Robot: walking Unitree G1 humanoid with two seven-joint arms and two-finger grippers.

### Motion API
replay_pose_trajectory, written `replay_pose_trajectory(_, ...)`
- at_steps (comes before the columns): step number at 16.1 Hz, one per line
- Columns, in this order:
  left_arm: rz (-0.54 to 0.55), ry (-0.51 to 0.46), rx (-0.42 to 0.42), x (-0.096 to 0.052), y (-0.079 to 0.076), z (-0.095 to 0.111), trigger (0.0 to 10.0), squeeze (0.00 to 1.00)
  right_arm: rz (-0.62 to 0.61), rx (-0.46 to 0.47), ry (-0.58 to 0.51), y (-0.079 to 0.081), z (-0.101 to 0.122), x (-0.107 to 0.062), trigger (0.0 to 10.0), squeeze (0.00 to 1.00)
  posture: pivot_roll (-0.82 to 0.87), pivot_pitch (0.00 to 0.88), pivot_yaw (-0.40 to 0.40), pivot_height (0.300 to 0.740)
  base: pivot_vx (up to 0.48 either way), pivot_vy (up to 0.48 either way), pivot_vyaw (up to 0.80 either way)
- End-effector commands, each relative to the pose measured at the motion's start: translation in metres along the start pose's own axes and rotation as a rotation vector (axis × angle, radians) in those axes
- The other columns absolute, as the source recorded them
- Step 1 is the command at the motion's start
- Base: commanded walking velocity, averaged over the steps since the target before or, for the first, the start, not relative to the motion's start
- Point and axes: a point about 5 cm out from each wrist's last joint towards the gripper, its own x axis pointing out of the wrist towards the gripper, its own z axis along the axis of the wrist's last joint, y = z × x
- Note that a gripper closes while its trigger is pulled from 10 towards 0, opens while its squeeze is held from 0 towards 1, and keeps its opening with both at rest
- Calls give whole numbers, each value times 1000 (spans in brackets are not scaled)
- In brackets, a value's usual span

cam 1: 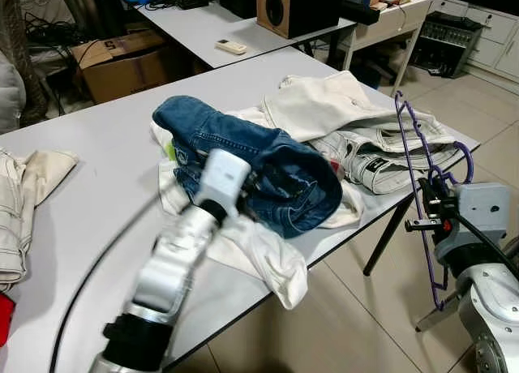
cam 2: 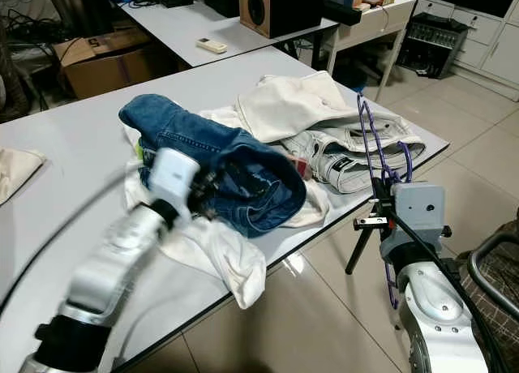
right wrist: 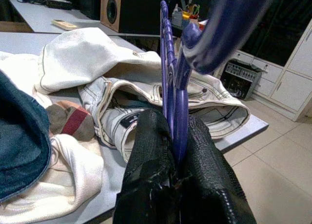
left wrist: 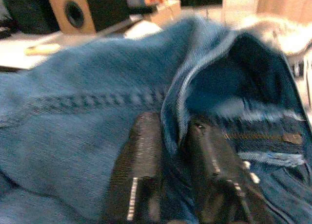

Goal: Hang hanger

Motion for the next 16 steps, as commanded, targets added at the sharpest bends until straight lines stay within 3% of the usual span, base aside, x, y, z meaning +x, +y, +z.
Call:
replay_pose_trajectory(1,-7,-79,-46,-1,8,15,0,0,7,-3,-22,2,3,0,10000,0,-216,9,47,740,0,0,0)
replay_pose_trajectory(2,-13,-122,-105,-4,19,23,0,0,11,-5,-28,2,3,1,10000,0,-215,7,46,740,0,0,0)
replay_pose_trajectory(6,-14,-194,-137,-8,46,46,0,0,35,0,-39,7,4,2,10000,0,-199,4,40,740,0,0,0)
replay_pose_trajectory(9,-179,-264,20,-6,71,92,0,0,59,6,-54,12,5,4,10000,0,-197,2,42,740,0,0,0)
replay_pose_trajectory(10,-254,-287,94,-6,84,117,0,0,65,7,-59,13,6,4,10000,0,-198,1,45,740,0,0,0)
replay_pose_trajectory(12,-319,-306,166,-6,96,143,0,0,62,9,-61,12,6,3,10000,0,-202,0,51,740,0,0,0)
replay_pose_trajectory(13,-355,-303,182,-5,95,150,0,0,60,10,-62,12,5,2,10000,0,-202,0,51,740,0,0,0)
replay_pose_trajectory(14,-489,-245,192,4,80,149,0,0,58,12,-64,12,5,2,10000,0,-203,0,54,740,0,0,0)
replay_pose_trajectory(15,-519,-224,188,7,76,146,0,0,58,12,-64,12,5,2,10000,0,-203,0,54,740,0,0,0)
replay_pose_trajectory(16,-601,-113,206,21,56,122,0,0,60,12,-65,13,6,2,10000,0,-215,0,59,740,0,0,0)
